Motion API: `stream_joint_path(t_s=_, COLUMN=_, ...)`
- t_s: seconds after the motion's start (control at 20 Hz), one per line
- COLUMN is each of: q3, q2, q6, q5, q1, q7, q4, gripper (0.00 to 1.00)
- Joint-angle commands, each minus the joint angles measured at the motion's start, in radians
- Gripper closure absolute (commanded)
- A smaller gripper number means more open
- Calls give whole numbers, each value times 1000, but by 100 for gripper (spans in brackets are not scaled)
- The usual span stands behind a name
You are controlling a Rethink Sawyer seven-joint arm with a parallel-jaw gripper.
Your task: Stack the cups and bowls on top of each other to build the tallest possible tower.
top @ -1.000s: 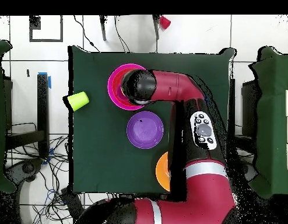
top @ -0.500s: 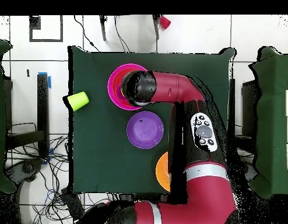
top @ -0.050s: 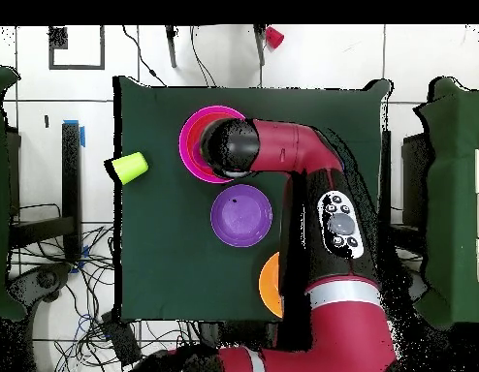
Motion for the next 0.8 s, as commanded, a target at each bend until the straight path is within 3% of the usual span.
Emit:
stream_joint_path(t_s=0.05, q3=67, q2=1, q6=47, q5=7, q1=-4, q7=12, q4=92, gripper=100)
stream_joint_path(t_s=0.35, q3=99, q2=13, q6=46, q5=33, q1=-23, q7=-14, q4=98, gripper=100)
stream_joint_path(t_s=0.8, q3=183, q2=33, q6=-47, q5=65, q1=-72, q7=-23, q4=146, gripper=100)
